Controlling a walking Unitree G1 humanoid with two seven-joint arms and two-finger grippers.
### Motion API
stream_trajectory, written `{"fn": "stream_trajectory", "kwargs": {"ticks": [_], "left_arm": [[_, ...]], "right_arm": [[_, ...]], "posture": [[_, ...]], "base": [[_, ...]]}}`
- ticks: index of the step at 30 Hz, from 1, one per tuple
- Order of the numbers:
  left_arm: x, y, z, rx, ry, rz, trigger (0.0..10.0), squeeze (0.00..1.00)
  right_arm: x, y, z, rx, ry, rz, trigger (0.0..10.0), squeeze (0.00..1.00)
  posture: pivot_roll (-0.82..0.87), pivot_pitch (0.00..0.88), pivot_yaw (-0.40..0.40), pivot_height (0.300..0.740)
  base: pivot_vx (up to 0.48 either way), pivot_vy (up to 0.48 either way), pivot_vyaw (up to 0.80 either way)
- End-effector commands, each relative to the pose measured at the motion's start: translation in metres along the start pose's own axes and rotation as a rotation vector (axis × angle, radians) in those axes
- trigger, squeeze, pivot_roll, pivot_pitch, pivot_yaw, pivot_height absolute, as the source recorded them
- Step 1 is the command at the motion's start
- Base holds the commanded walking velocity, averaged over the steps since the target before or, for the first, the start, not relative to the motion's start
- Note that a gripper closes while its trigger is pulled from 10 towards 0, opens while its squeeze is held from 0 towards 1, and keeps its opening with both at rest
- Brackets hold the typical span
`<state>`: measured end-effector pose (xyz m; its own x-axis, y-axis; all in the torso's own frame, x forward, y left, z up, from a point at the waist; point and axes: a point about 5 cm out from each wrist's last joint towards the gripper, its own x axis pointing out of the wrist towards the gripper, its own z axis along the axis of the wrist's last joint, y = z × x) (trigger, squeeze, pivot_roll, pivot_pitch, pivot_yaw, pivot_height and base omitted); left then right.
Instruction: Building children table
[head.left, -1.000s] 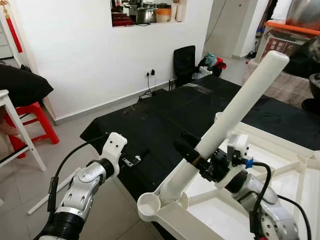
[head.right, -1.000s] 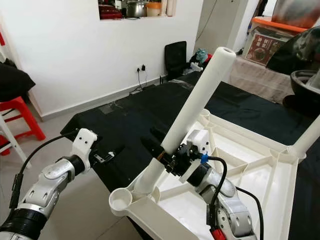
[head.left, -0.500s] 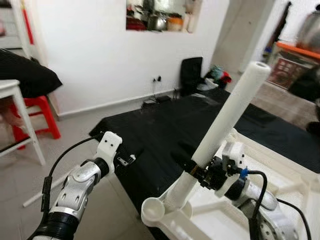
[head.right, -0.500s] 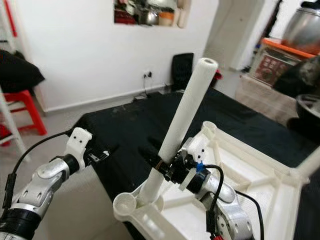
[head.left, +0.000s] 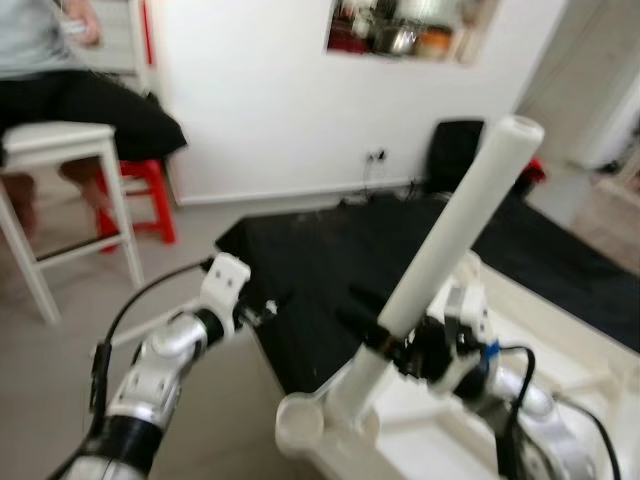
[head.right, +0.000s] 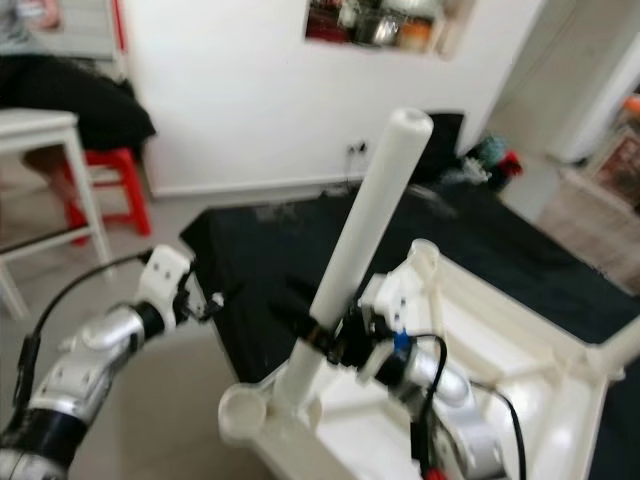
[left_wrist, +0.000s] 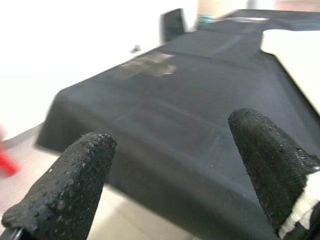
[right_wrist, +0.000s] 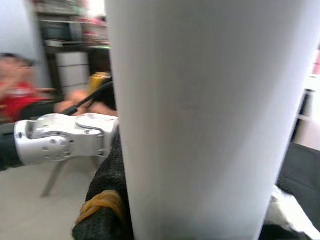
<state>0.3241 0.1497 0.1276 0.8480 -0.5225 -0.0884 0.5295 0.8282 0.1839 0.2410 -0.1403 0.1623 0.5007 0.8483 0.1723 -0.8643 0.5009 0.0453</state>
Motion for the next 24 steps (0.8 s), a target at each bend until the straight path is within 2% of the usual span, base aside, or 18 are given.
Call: {"fn": "stream_trajectory", "kwargs": {"ticks": [1,7,12,24], "left_arm": [[0.002,-0.005,-0.001,0.002,0.007,-0.022,10.0,0.0],[0.002,-0.005,-0.001,0.004,0.01,-0.019,10.0,0.0],[0.003,-0.004,-0.002,-0.001,0.013,-0.014,10.0,0.0],[0.003,-0.003,-0.001,-0.02,0.011,-0.006,10.0,0.0]], "right_arm": [[-0.011,0.007,-0.046,0.162,0.163,-0.032,0.0,0.0],[-0.011,0.005,-0.046,0.179,0.157,-0.045,0.0,0.0],[-0.012,-0.003,-0.047,0.203,0.154,-0.105,0.0,0.0],[-0.01,-0.007,-0.042,0.25,0.114,-0.165,0.0,0.0]], "posture": [[0.07,0.0,-0.083,0.74],[0.07,0.0,-0.084,0.74],[0.07,0.0,-0.085,0.74],[0.07,0.0,-0.083,0.74]], "base": [[0.0,0.0,0.8],[0.0,0.0,0.8],[0.0,0.0,0.0],[0.0,0.0,0.0]]}}
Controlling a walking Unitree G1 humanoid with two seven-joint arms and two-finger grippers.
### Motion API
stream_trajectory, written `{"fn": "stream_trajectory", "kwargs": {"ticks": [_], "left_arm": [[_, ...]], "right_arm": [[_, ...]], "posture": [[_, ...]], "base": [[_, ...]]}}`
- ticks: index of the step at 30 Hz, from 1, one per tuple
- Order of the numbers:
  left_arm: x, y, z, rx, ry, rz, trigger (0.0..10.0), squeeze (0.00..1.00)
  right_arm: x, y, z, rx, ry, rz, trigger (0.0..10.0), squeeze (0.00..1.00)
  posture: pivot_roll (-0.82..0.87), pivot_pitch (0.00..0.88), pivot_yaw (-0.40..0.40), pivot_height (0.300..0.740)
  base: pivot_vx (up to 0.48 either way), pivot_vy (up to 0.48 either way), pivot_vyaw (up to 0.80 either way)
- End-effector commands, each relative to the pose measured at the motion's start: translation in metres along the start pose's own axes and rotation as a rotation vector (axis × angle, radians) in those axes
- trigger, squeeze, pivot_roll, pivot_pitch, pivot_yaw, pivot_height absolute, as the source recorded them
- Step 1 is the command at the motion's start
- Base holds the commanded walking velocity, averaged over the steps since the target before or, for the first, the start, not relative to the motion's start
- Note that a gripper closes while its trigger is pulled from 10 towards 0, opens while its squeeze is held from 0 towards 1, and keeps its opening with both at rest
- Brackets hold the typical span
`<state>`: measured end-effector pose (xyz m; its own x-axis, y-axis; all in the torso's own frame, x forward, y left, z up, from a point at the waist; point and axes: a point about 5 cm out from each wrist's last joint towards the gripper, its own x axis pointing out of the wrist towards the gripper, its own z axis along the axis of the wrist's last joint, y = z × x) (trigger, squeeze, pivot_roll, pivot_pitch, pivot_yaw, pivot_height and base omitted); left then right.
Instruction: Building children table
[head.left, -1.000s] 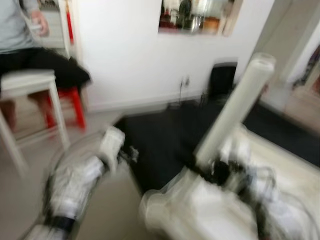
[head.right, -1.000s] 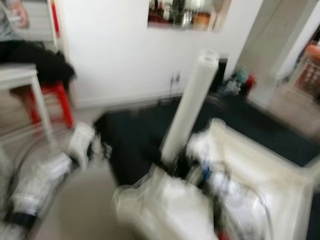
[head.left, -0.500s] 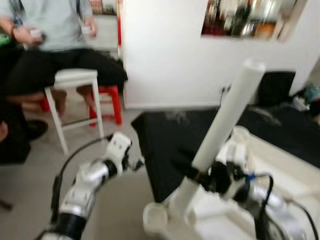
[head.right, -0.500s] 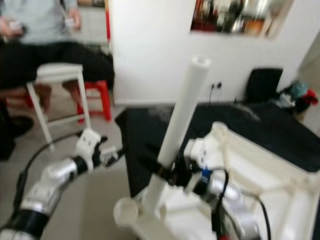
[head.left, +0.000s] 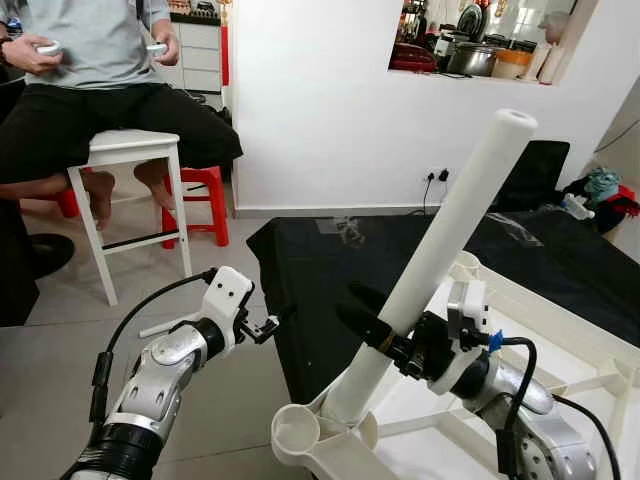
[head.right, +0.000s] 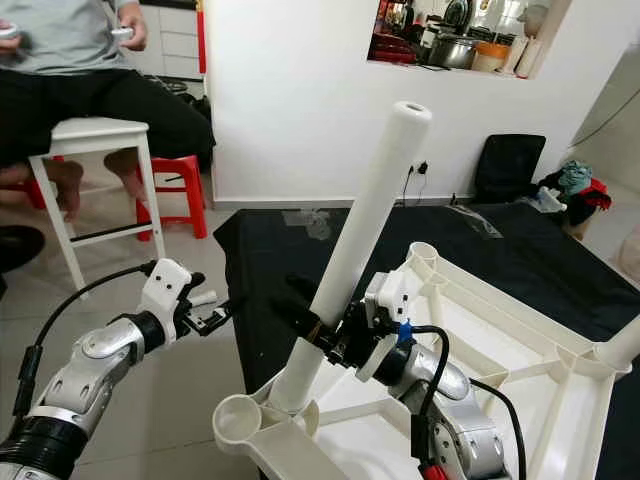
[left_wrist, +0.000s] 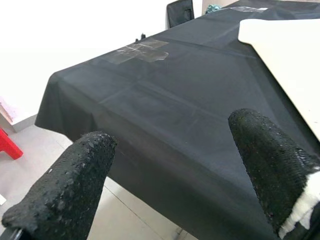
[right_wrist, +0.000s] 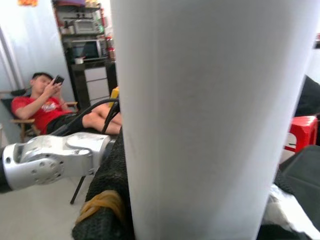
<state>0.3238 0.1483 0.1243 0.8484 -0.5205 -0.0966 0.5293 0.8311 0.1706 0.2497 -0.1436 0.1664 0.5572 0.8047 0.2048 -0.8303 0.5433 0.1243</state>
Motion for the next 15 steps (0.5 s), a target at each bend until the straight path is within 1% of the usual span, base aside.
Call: {"fn": "stream_trajectory", "kwargs": {"ticks": [1,8,9,10,11,12,13,14,15], "left_arm": [[0.002,-0.001,0.002,-0.006,0.003,-0.006,10.0,0.0],[0.002,-0.001,0.001,-0.004,0.004,-0.008,10.0,0.0],[0.002,-0.001,0.001,-0.003,0.004,-0.009,10.0,0.0],[0.002,-0.001,0.001,-0.002,0.004,-0.009,10.0,0.0],[0.002,-0.001,0.001,-0.002,0.004,-0.009,10.0,0.0],[0.002,-0.001,0.001,-0.001,0.004,-0.01,10.0,0.0],[0.002,-0.001,0.001,0.0,0.005,-0.011,10.0,0.0],[0.002,-0.001,0.001,0.0,0.005,-0.011,10.0,0.0],[0.002,-0.002,0.0,-0.002,0.006,-0.014,10.0,0.0]], "right_arm": [[-0.014,-0.002,-0.045,0.176,0.155,-0.106,0.0,0.0],[-0.012,-0.004,-0.041,0.166,0.136,-0.131,0.0,0.0],[-0.011,-0.005,-0.039,0.153,0.13,-0.144,0.0,0.0],[-0.009,-0.007,-0.032,0.118,0.113,-0.16,0.0,0.0],[-0.009,-0.007,-0.032,0.118,0.113,-0.16,0.0,0.0],[-0.005,-0.007,-0.022,0.083,0.091,-0.166,0.0,0.0],[-0.003,-0.007,-0.014,0.047,0.084,-0.17,0.0,0.0],[-0.003,-0.007,-0.014,0.047,0.084,-0.17,0.0,0.0],[0.001,-0.003,-0.009,0.013,0.09,-0.163,0.0,0.0]], "posture": [[0.07,0.0,-0.083,0.74],[0.07,0.0,-0.081,0.74],[0.07,0.0,-0.081,0.74],[0.07,0.0,-0.078,0.74],[0.07,0.0,-0.078,0.74],[0.06,0.0,-0.075,0.74],[0.06,0.0,-0.074,0.74],[0.06,0.0,-0.074,0.74],[0.06,0.0,-0.074,0.74]], "base": [[0.0,0.0,0.0],[0.0,0.0,0.0],[0.0,0.0,0.0],[0.0,0.0,0.0],[0.0,0.0,0.0],[0.0,0.0,0.0],[0.0,0.0,0.0],[0.0,0.0,0.0],[0.0,0.0,0.0]]}}
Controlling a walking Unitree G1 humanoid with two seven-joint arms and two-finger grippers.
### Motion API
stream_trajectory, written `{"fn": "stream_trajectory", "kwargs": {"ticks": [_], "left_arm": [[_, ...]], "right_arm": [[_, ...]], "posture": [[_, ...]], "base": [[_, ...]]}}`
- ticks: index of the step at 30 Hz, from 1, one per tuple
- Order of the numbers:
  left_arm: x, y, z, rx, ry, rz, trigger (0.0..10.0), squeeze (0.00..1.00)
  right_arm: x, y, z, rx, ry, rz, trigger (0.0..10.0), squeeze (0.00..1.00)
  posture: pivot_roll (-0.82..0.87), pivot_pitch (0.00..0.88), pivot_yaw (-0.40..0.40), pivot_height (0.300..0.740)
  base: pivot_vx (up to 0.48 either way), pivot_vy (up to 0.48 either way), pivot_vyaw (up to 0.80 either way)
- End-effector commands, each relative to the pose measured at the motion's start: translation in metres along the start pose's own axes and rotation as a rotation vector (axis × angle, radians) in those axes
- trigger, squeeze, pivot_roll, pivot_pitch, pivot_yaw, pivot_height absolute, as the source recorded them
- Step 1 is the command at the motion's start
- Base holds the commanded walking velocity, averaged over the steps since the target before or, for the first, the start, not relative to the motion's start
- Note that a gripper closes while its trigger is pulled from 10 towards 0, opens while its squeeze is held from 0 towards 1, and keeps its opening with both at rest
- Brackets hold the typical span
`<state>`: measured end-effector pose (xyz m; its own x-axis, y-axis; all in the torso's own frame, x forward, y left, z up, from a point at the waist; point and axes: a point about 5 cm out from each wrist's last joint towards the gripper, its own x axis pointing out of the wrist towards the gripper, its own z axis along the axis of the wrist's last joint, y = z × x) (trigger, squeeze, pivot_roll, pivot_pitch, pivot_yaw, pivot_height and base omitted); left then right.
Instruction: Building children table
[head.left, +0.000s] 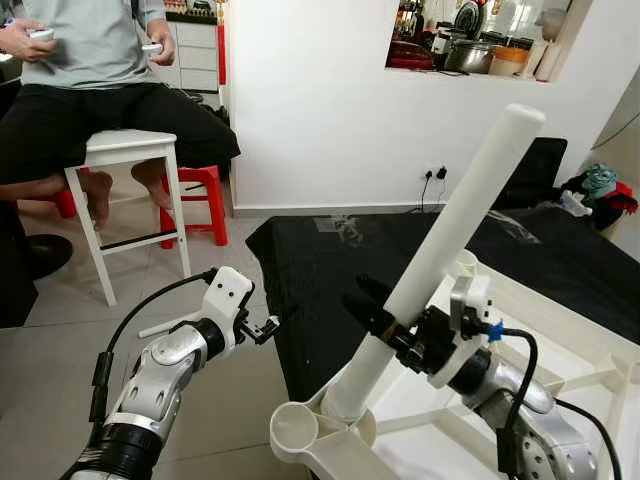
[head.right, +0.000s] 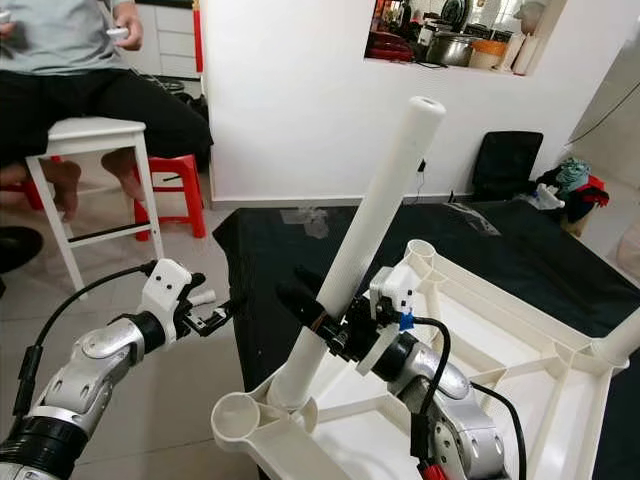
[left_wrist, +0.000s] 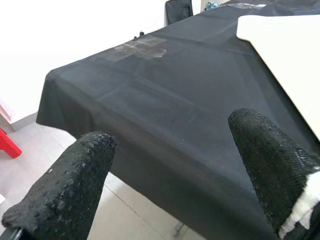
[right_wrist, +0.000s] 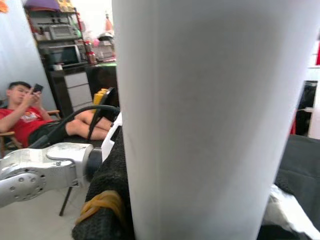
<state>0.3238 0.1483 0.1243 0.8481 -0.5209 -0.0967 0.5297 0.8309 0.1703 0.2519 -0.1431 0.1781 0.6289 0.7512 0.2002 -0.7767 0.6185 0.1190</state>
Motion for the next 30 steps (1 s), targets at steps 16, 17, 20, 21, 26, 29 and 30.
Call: {"fn": "stream_trajectory", "kwargs": {"ticks": [16,17,20,21,26,29,30], "left_arm": [[0.0016,-0.0021,0.0009,-0.005,0.003,-0.012,10.0,0.0],[0.0016,-0.0022,0.0009,-0.003,0.002,-0.012,10.0,0.0],[0.0014,-0.0028,0.0003,-0.003,0.002,-0.012,10.0,0.0],[0.0013,-0.0031,0.0,-0.003,0.003,-0.012,10.0,0.0],[0.0012,-0.0032,0.0,-0.008,0.002,-0.012,10.0,0.0],[0.0015,-0.0026,0.0004,-0.015,0.001,-0.01,10.0,0.0],[0.0015,-0.0026,0.0004,-0.015,0.001,-0.01,10.0,0.0]], "right_arm": [[0.0017,0.0009,-0.0245,0.093,0.127,-0.112,0.0,0.0],[0.0017,0.0006,-0.0247,0.1,0.13,-0.114,0.0,0.0],[0.0016,0.0003,-0.0246,0.108,0.134,-0.118,0.0,0.0],[0.0016,0.0003,-0.0245,0.108,0.135,-0.119,0.0,0.0],[0.0018,0.0009,-0.0238,0.114,0.133,-0.12,0.0,0.0],[0.0024,0.0017,-0.0232,0.116,0.13,-0.119,0.0,0.0],[0.0024,0.0017,-0.0232,0.116,0.13,-0.119,0.0,0.0]], "posture": [[0.06,0.0,-0.084,0.74],[0.06,0.0,-0.084,0.74],[0.06,0.0,-0.084,0.74],[0.06,0.0,-0.084,0.74],[0.06,0.0,-0.084,0.74],[0.06,0.0,-0.084,0.74],[0.06,0.0,-0.084,0.74]], "base": [[0.0,0.084,-0.08],[0.0,0.0,-0.8],[0.0,0.0,-0.8],[0.0,0.0,-0.8],[0.0,0.0,-0.8],[0.0,0.0,-0.8],[0.0,0.0,-0.8]]}}
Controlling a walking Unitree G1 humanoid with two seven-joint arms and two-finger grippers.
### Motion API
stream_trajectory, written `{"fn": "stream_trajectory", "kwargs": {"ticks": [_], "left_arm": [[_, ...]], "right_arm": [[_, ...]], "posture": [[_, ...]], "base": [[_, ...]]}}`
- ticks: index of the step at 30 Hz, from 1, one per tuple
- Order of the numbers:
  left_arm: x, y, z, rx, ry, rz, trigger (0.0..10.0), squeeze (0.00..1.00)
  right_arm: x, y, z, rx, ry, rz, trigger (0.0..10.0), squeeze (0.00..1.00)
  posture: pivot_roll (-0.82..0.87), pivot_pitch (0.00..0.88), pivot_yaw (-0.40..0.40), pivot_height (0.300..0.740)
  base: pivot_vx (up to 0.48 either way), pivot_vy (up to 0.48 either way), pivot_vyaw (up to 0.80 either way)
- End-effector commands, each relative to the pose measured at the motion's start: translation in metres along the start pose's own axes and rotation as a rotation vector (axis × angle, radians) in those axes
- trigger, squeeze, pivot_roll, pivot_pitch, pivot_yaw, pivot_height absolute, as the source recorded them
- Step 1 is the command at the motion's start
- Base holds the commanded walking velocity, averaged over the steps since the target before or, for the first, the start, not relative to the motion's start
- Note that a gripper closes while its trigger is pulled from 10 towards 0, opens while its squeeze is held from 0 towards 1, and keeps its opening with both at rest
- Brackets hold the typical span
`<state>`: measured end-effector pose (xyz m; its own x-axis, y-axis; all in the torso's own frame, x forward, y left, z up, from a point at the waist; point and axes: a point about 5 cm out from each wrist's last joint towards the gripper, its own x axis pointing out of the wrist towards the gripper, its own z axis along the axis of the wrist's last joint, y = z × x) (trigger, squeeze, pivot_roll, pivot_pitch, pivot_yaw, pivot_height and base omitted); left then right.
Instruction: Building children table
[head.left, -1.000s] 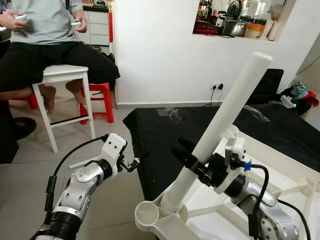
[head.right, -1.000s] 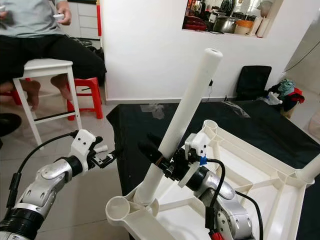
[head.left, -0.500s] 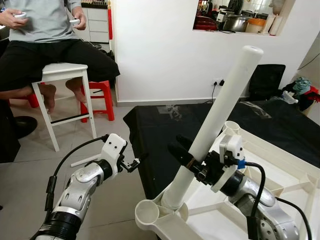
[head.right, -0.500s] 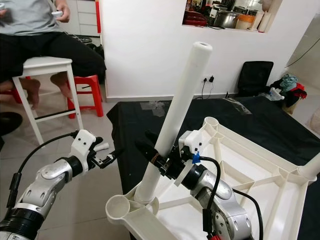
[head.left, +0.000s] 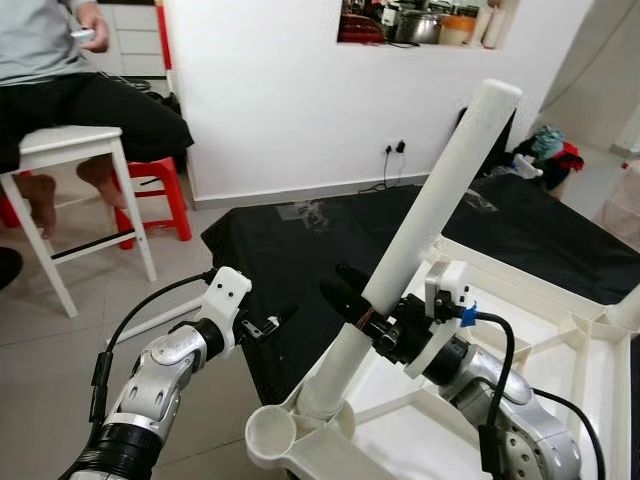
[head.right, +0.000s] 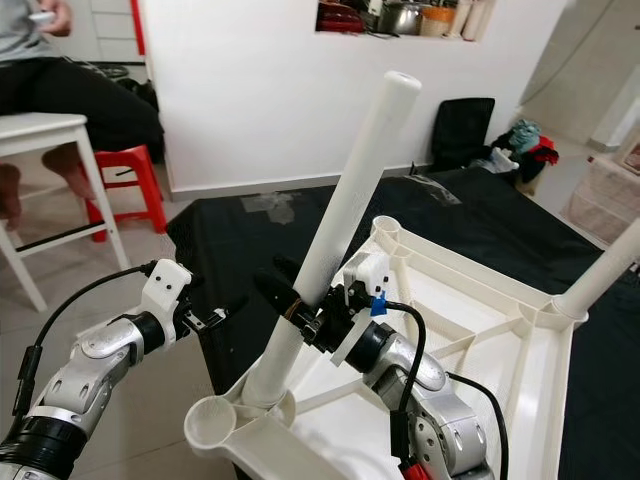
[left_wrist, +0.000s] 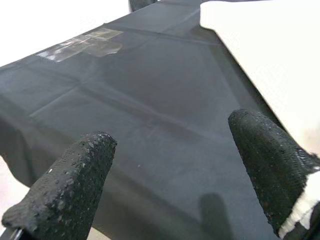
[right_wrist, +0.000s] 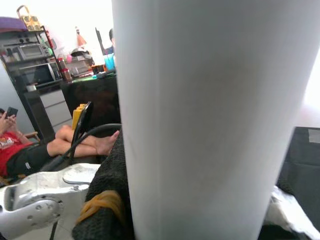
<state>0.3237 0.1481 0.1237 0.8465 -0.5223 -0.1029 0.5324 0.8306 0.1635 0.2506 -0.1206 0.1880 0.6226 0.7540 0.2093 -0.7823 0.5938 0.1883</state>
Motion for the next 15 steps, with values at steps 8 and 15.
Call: {"fn": "stream_trajectory", "kwargs": {"ticks": [8,15], "left_arm": [[0.0011,-0.0026,0.0008,-0.009,-0.006,-0.008,10.0,0.0],[0.0012,-0.003,0.0003,-0.013,-0.005,-0.008,10.0,0.0]], "right_arm": [[-0.0152,-0.0154,-0.0259,0.051,0.138,-0.13,0.0,0.0],[-0.0148,-0.0151,-0.025,0.055,0.137,-0.126,0.0,0.0]], "posture": [[0.06,0.0,-0.086,0.74],[0.06,0.0,-0.088,0.74]], "base": [[0.0,0.0,-0.8],[0.0,0.0,-0.8]]}}
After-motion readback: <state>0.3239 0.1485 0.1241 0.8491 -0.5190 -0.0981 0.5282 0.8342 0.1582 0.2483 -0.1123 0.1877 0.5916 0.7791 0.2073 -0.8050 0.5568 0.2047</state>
